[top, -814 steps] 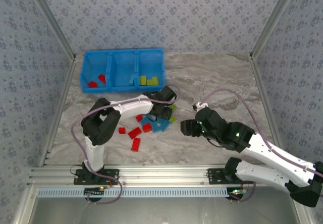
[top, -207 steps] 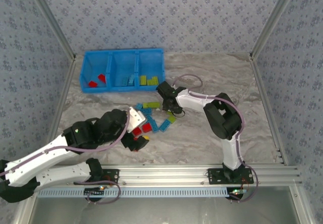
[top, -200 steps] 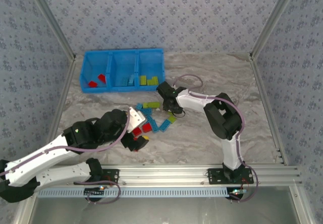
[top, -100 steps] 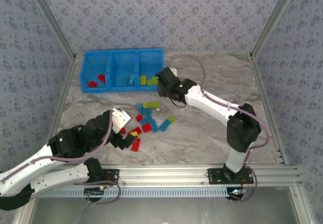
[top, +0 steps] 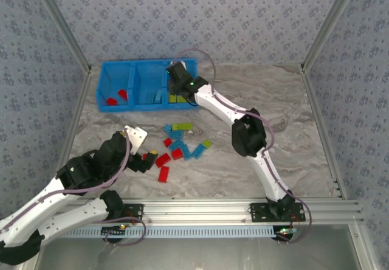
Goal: Sort the legos into containers by color
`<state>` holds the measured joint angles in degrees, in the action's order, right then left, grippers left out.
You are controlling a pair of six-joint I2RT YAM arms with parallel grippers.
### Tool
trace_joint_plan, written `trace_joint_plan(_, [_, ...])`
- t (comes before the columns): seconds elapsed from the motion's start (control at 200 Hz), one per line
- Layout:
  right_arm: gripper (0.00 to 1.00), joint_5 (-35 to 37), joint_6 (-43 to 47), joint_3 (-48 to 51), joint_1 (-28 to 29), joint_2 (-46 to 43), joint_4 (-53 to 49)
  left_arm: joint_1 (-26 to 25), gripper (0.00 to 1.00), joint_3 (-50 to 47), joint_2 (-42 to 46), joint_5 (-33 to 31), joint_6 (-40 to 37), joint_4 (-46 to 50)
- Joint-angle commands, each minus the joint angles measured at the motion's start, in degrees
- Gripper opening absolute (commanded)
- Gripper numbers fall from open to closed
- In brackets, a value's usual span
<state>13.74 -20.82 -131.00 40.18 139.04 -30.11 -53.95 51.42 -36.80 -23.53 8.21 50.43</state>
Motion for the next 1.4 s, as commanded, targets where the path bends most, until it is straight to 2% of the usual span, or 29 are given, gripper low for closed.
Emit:
trace_joint_plan(0.0, [0.45,-5.6,0.6,-6.0,-1.4,2.7,-3.4,0.8,0.99,-0.5,0.3,0.1,0.6,-0.2])
trace_joint_plan(0.065, [0.51,-6.9,1.2,-7.1,-1.5,2.9,-3.8,1.0,0.99,-0.7,0.1,-0.2,0.6,-0.2])
trace_joint_plan(0.205, [0.53,-7.3,2.1,-8.8,-1.3,0.2,-8.0,1.9,0.99,-0.5,-1.0,-1.7,2.5,-0.4])
trace_joint_plan(0.32, [0.52,-8.1,2.4,-6.6,-0.3,-6.1,-11.6,2.2,0.99,-0.1,-3.4,-6.8,12.9,-0.5])
trace_joint_plan(0.435, [0.54,-7.6,4.1,3.9,1.8,-16.4,-11.4,2.5,0.99,-1.7,-5.4,-9.2,24.8,-0.7])
trace_joint_plan(0.51, [0.55,-7.9,5.6,12.5,3.6,-24.4,-10.2,4.5,0.99,-3.3,-6.7,-9.2,29.1,-1.2])
trace_joint_plan(0.585, [0.6,-8.0,6.6,21.5,5.6,-32.3,-9.2,9.0,0.97,-5.3,-8.4,-5.3,31.4,-2.2])
trace_joint_plan(0.765, [0.73,-7.2,6.6,40.8,11.3,-50.1,-8.3,19.4,0.95,-12.4,-11.7,10.5,34.1,-11.0])
trace_joint_plan(0.859, [0.81,-6.6,4.1,48.5,14.6,-57.4,-7.7,21.7,0.94,-15.2,-15.2,15.7,34.5,-16.0])
trace_joint_plan(0.954, [0.97,-5.5,-0.4,55.6,17.3,-62.6,-6.5,22.1,0.94,-16.2,-20.1,17.9,33.7,-18.7])
trace_joint_plan(0.989, [1.0,-5.6,-2.1,58.1,18.1,-64.1,-5.8,22.2,0.93,-16.4,-21.9,17.6,33.6,-19.4])
trace_joint_plan(1.154, [1.0,-7.0,-6.9,65.6,21.0,-66.1,-3.0,22.8,0.86,-18.1,-27.9,14.7,33.0,-22.8])
trace_joint_plan(1.249, [1.0,-6.7,-7.8,66.0,22.5,-64.9,-2.9,23.3,0.76,-19.2,-30.1,13.0,32.2,-24.3])
trace_joint_plan(1.394, [1.0,-7.7,-7.6,64.3,23.5,-62.4,-2.2,24.2,0.61,-20.3,-32.7,15.3,31.7,-26.6])
